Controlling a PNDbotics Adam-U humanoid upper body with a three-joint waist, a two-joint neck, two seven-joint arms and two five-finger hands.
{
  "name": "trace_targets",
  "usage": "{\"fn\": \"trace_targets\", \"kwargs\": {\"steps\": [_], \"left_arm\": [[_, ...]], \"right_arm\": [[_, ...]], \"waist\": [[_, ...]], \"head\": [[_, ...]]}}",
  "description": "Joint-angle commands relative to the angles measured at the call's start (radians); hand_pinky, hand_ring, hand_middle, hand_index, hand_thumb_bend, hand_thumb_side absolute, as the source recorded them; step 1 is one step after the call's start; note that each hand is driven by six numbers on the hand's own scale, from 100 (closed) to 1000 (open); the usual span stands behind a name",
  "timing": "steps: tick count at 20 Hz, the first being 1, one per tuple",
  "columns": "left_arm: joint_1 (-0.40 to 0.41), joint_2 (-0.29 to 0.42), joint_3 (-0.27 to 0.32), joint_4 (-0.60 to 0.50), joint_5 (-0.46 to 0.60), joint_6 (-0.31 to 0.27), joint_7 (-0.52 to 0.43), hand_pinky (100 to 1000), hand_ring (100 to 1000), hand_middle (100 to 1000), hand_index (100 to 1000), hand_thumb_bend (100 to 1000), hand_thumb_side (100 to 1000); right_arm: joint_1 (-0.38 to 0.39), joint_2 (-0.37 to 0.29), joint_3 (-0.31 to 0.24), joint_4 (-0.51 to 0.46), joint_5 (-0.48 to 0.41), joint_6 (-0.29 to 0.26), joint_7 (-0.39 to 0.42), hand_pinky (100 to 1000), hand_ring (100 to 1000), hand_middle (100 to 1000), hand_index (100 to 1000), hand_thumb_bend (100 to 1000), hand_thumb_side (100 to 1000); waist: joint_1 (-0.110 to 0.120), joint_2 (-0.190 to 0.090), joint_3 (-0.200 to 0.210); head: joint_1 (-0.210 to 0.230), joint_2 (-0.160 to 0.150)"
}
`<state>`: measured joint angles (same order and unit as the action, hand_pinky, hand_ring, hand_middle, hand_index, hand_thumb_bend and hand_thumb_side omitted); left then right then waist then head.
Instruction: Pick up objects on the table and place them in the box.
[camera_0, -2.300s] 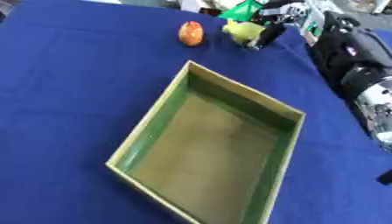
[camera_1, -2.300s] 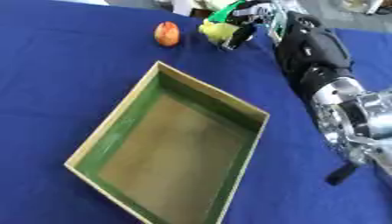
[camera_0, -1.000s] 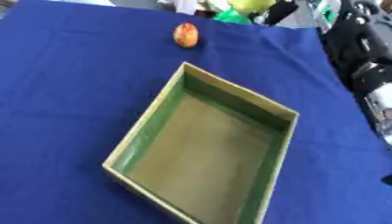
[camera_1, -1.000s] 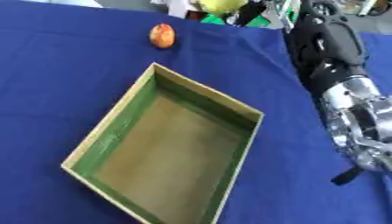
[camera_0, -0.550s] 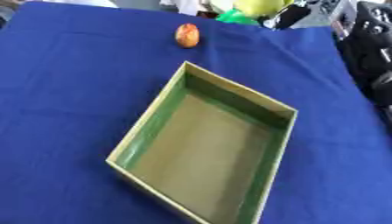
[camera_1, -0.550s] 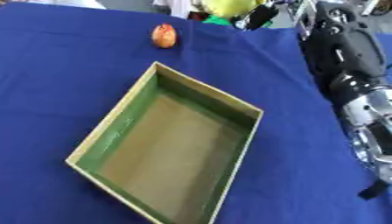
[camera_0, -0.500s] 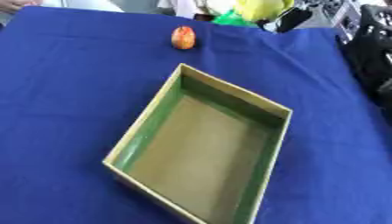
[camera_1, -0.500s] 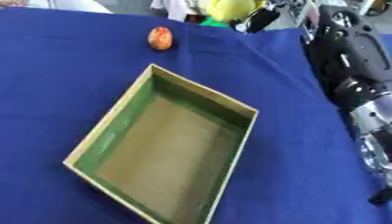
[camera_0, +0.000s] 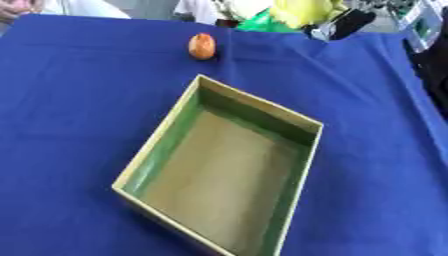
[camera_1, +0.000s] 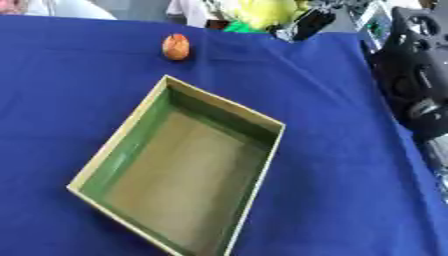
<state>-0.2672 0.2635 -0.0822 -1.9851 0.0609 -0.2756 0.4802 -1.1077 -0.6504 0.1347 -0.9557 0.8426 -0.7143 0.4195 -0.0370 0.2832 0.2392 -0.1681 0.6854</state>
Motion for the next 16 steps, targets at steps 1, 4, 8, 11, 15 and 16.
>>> {"fn": "trace_targets", "kwargs": {"steps": [1,4,8,11,15,16], "left_arm": [[-0.006,0.007,0.002,-0.015,-0.006,0.005,-0.001,690,766,783,830,387,846],[-0.006,0.007,0.002,-0.015,-0.006,0.006,-0.002,691,766,783,830,387,846],[-0.005,0.008,0.0,-0.015,-0.006,0.007,-0.005,691,767,784,830,386,845],[-0.004,0.007,-0.002,-0.015,-0.005,0.007,-0.006,691,767,784,830,385,845],[-0.003,0.007,-0.004,-0.015,-0.004,0.008,-0.009,692,767,784,830,384,845],[-0.003,0.007,-0.004,-0.015,-0.003,0.008,-0.009,692,767,784,830,384,844]], "right_arm": [[-0.012,-0.041,-0.01,-0.025,-0.057,-0.046,0.022,596,691,616,691,132,422],[-0.011,-0.045,0.009,-0.043,-0.105,-0.065,0.043,595,691,616,691,134,425],[-0.023,-0.039,0.056,-0.06,-0.165,-0.085,0.088,591,689,614,687,138,437],[-0.039,-0.023,0.094,-0.06,-0.211,-0.098,0.124,587,689,615,687,137,449],[-0.062,0.003,0.127,-0.053,-0.271,-0.1,0.175,579,688,615,686,125,454],[-0.067,0.01,0.134,-0.051,-0.285,-0.099,0.188,577,685,614,685,129,460]], "waist": [[0.007,-0.025,-0.003],[0.007,-0.028,-0.005],[0.006,-0.032,-0.007],[0.005,-0.036,-0.01],[0.005,-0.039,-0.017],[0.005,-0.04,-0.018]], "head": [[0.004,0.006],[0.006,0.009],[0.009,0.012],[0.013,0.014],[0.016,0.018],[0.016,0.019]]}}
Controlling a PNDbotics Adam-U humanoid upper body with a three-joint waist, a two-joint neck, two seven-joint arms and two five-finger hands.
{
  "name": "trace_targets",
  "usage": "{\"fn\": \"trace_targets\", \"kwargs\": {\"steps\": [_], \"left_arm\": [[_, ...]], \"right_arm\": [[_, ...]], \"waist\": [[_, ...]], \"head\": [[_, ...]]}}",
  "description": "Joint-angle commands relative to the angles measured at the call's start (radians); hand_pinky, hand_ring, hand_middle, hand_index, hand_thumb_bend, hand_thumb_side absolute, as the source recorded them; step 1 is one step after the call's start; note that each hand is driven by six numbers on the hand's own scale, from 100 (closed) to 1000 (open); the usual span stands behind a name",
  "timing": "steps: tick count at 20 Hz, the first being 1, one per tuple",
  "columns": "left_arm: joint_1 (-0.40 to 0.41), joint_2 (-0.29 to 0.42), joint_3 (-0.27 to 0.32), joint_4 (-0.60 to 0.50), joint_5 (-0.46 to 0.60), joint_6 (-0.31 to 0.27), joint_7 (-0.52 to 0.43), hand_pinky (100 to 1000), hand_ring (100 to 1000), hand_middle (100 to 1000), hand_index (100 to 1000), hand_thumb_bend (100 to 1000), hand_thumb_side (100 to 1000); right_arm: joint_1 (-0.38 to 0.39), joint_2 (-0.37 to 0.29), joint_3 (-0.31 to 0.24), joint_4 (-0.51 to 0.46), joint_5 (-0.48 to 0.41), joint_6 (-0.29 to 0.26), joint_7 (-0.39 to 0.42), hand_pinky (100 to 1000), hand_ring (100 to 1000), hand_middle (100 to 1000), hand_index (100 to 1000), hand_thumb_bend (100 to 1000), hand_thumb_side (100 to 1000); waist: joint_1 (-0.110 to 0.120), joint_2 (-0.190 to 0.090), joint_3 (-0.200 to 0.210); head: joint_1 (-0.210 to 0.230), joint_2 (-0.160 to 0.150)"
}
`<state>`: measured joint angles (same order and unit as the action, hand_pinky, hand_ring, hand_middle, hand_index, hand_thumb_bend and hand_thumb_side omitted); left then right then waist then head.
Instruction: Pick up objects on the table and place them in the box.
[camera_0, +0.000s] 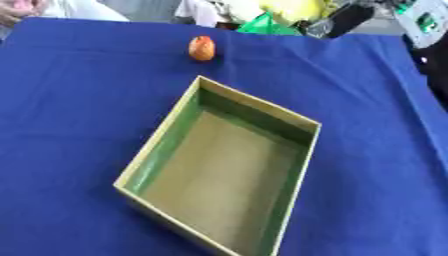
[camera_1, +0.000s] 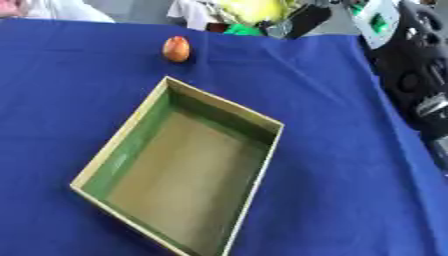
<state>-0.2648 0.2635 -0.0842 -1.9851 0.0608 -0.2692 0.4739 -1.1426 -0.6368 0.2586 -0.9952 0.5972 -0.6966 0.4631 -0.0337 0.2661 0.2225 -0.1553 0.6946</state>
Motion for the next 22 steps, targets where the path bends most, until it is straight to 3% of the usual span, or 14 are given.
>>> {"fn": "trace_targets", "kwargs": {"steps": [1,7,8,9,17,22], "left_arm": [[-0.005,0.006,-0.002,-0.015,-0.003,0.001,-0.003,692,767,784,830,384,844],[-0.001,0.008,0.002,-0.015,-0.005,0.001,0.002,692,768,785,830,384,843],[-0.001,0.008,0.002,-0.015,-0.005,0.001,0.002,692,768,785,830,384,843],[0.001,0.01,0.003,-0.015,-0.006,0.002,0.004,692,768,785,830,381,844],[0.014,0.015,0.008,-0.015,-0.012,0.008,0.011,692,768,786,830,377,846],[0.018,0.017,0.011,-0.015,-0.015,0.011,0.015,693,768,786,830,376,844]], "right_arm": [[-0.038,0.004,0.018,-0.009,-0.054,-0.115,0.159,575,678,613,685,130,460],[-0.058,0.023,0.048,0.006,-0.135,-0.111,0.244,552,647,609,680,128,461],[-0.059,0.023,0.049,0.006,-0.144,-0.11,0.255,518,640,599,676,524,350],[-0.061,0.031,0.057,0.011,-0.153,-0.115,0.267,497,634,602,673,112,455],[-0.064,0.073,0.097,0.116,-0.218,-0.203,0.302,392,592,573,644,100,444],[-0.057,0.082,0.114,0.128,-0.241,-0.21,0.302,371,582,569,640,100,423]], "waist": [[0.002,-0.024,-0.003],[0.003,-0.028,-0.01],[0.003,-0.028,-0.01],[0.004,-0.03,-0.015],[0.005,-0.041,-0.033],[0.007,-0.048,-0.038]], "head": [[0.004,0.011],[0.011,0.017],[0.012,0.018],[0.018,0.023],[0.036,0.036],[0.046,0.044]]}}
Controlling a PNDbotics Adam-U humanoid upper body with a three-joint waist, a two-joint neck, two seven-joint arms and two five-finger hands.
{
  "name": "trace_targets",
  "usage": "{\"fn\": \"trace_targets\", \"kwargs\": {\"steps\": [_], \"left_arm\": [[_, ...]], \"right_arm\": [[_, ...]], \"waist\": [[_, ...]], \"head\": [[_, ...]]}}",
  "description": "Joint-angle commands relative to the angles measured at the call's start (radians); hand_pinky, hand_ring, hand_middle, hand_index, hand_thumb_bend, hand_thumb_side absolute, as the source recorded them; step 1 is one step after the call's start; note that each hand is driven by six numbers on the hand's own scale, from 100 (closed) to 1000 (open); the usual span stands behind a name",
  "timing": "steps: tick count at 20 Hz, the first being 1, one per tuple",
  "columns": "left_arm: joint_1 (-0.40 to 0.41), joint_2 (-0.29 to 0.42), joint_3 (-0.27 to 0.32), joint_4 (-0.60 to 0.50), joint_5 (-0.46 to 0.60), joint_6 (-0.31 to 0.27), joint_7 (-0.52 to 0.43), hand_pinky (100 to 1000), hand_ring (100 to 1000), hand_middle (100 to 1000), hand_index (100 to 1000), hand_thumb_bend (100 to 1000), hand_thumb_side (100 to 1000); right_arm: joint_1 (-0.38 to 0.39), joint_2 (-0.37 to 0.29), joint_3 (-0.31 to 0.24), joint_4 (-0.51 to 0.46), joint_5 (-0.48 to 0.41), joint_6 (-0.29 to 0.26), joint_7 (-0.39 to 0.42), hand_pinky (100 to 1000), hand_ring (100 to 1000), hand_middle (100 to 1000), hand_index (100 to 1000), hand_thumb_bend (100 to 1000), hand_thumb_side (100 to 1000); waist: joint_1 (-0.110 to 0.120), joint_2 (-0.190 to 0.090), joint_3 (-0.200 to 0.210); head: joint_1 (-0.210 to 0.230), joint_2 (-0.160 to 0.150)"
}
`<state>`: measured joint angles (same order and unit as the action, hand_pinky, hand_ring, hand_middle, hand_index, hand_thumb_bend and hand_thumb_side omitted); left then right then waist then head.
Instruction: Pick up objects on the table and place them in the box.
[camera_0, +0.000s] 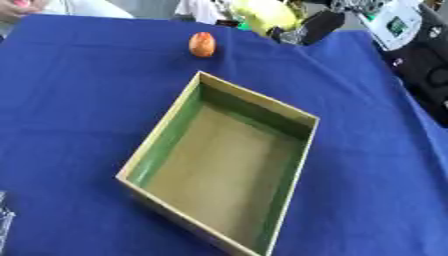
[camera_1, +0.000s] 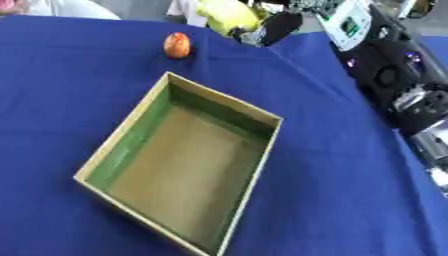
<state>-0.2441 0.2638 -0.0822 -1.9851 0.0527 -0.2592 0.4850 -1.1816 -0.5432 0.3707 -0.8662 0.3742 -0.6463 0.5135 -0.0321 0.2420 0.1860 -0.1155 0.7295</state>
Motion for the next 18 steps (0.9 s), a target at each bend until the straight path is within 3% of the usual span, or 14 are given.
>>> {"fn": "trace_targets", "kwargs": {"steps": [1,10,18], "left_arm": [[-0.001,0.017,0.009,-0.015,-0.007,0.002,0.004,693,768,786,830,376,844],[0.008,0.022,0.012,-0.015,-0.011,0.009,0.007,694,769,788,830,375,841],[0.016,0.024,0.011,-0.015,-0.011,0.015,0.011,694,769,788,830,372,845]], "right_arm": [[-0.017,-0.009,0.006,0.0,-0.021,-0.261,0.251,363,578,566,638,100,423],[-0.006,0.018,0.049,-0.001,-0.041,-0.261,0.243,361,578,569,639,100,391],[-0.004,0.037,0.091,-0.063,-0.006,-0.261,0.176,364,581,574,640,100,365]], "waist": [[0.006,-0.026,-0.003],[0.007,-0.045,-0.015],[0.004,-0.053,-0.024]], "head": [[0.008,0.011],[0.016,0.029],[0.019,0.04]]}}
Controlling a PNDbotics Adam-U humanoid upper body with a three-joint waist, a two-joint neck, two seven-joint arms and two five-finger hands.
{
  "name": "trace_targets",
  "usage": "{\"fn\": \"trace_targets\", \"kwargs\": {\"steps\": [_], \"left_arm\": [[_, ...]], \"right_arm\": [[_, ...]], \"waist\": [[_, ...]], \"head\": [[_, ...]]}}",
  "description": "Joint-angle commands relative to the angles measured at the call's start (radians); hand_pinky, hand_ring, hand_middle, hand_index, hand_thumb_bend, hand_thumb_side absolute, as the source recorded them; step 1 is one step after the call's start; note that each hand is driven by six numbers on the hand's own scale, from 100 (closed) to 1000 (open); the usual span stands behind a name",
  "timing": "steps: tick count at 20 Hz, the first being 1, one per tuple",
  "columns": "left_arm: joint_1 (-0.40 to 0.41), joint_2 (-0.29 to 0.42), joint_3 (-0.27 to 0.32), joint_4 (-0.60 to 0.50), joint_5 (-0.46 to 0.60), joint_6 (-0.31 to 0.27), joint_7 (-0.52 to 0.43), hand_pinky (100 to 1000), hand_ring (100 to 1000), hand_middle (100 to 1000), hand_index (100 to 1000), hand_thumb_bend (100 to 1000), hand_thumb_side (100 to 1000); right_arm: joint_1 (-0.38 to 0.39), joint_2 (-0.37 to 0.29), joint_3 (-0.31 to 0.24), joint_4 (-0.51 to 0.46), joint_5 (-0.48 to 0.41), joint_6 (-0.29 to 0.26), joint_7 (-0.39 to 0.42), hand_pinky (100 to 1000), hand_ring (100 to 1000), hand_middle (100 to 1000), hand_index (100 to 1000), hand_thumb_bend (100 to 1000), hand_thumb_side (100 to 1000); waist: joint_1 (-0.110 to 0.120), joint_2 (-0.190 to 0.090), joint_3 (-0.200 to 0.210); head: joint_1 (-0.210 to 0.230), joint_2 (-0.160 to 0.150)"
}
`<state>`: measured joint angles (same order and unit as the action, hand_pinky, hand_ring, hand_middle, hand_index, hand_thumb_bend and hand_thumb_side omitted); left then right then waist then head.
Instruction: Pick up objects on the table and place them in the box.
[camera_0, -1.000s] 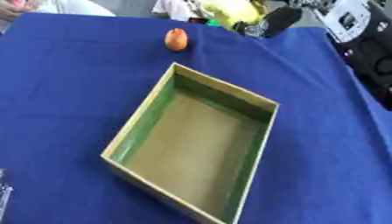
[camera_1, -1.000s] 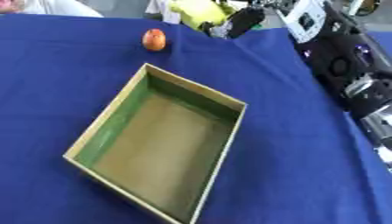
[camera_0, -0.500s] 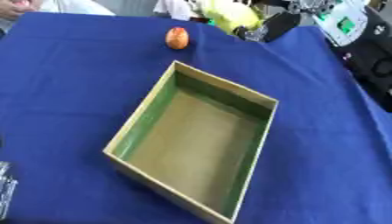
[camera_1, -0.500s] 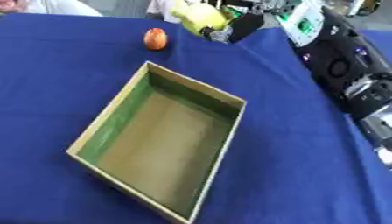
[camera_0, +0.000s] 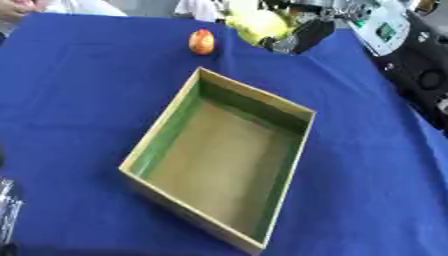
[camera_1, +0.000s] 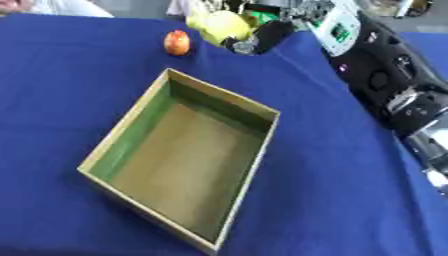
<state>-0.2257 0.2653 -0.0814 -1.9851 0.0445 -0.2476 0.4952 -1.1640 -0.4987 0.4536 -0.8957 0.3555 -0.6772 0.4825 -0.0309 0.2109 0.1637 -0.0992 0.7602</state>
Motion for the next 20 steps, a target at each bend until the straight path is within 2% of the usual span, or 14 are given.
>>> {"fn": "trace_targets", "kwargs": {"steps": [1,7,11,17,20], "left_arm": [[-0.001,0.023,0.01,-0.015,-0.002,0.003,0.001,694,770,788,830,371,845],[0.008,0.026,0.011,-0.015,-0.003,0.005,0.001,694,770,789,830,369,846],[0.013,0.033,0.012,-0.015,-0.007,0.008,0.001,694,771,789,830,366,847],[0.02,0.042,0.011,-0.015,-0.009,0.011,0.001,693,772,789,830,363,850],[0.02,0.043,0.01,-0.015,-0.009,0.013,0.001,693,772,790,830,363,850]], "right_arm": [[-0.021,-0.004,0.014,-0.038,0.015,-0.23,0.199,362,580,573,640,100,361],[-0.015,-0.001,0.046,-0.07,0.035,-0.23,0.155,369,586,579,643,100,334],[-0.002,-0.03,0.075,-0.103,0.059,-0.23,0.107,374,591,585,649,104,316],[0.02,-0.076,0.109,-0.22,0.068,-0.23,0.012,396,599,595,646,160,268],[0.034,-0.091,0.11,-0.28,0.066,-0.23,-0.034,381,592,594,609,151,250]], "waist": [[0.002,-0.023,-0.003],[-0.004,-0.032,-0.011],[-0.011,-0.038,-0.017],[-0.018,-0.043,-0.022],[-0.019,-0.045,-0.021]], "head": [[0.004,0.01],[0.016,0.01],[0.034,0.01],[0.042,0.01],[0.04,0.01]]}}
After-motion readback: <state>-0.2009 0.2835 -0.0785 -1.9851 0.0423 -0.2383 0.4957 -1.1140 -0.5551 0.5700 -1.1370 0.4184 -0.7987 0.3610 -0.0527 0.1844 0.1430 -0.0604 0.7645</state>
